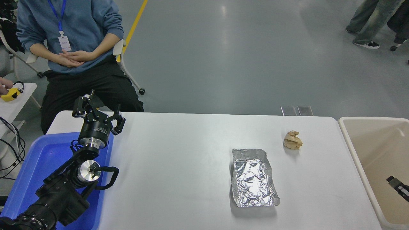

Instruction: Dispose of the paper cup in the dustbin

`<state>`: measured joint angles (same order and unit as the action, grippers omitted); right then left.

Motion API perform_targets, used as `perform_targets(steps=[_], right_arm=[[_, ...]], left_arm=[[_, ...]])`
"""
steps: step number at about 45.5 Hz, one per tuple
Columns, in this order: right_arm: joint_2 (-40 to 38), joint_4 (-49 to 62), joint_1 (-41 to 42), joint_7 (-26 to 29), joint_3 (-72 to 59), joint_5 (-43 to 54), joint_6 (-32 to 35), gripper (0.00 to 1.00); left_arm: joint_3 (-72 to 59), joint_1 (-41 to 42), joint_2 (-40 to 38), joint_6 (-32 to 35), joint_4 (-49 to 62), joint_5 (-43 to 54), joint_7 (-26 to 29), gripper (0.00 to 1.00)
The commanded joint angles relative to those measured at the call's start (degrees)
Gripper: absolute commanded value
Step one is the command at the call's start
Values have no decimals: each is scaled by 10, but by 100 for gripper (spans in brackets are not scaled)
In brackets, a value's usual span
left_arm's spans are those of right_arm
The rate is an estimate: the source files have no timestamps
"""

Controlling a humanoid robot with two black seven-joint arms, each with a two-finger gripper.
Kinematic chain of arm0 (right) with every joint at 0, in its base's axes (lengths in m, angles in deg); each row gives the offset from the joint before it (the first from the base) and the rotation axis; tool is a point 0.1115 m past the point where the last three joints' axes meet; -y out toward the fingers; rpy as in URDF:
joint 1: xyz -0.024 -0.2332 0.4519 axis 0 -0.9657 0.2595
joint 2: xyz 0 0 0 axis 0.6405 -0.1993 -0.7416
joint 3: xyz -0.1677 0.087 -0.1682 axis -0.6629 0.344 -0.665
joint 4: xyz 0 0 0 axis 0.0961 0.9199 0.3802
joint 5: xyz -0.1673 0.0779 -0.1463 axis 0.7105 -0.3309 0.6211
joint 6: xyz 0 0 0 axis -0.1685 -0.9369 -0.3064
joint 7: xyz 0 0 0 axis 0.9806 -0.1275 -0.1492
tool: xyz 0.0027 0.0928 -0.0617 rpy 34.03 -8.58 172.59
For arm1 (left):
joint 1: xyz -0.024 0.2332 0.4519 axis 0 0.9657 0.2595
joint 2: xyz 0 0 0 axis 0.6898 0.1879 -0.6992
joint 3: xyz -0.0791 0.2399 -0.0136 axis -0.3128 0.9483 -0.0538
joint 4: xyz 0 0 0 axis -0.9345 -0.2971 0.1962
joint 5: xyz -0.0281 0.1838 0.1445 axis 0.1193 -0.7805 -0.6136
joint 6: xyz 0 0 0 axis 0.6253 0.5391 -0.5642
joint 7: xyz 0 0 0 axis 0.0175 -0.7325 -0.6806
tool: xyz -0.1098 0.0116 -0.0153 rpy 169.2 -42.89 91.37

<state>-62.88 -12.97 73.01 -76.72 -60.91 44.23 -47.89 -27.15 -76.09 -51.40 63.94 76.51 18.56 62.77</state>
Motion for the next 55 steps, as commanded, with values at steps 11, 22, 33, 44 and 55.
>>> perform_targets(steps=[11, 22, 33, 44, 55], right_arm=[[-89, -7, 84, 1, 14, -178, 199, 85], [-122, -6, 150, 10, 14, -291, 381, 99], [-123, -9, 222, 11, 15, -330, 474, 99], [-73, -42, 296, 12, 14, -349, 467, 99], [0, -44, 326, 137, 19, -422, 438, 100]], left_arm=[[0, 0, 0, 0, 0, 0, 0, 100], [1, 0, 0, 0, 0, 0, 0, 100], [1, 0, 0, 0, 0, 0, 0, 100], [0, -1, -1, 0, 0, 0, 0, 100], [1, -1, -1, 0, 0, 0, 0, 100]])
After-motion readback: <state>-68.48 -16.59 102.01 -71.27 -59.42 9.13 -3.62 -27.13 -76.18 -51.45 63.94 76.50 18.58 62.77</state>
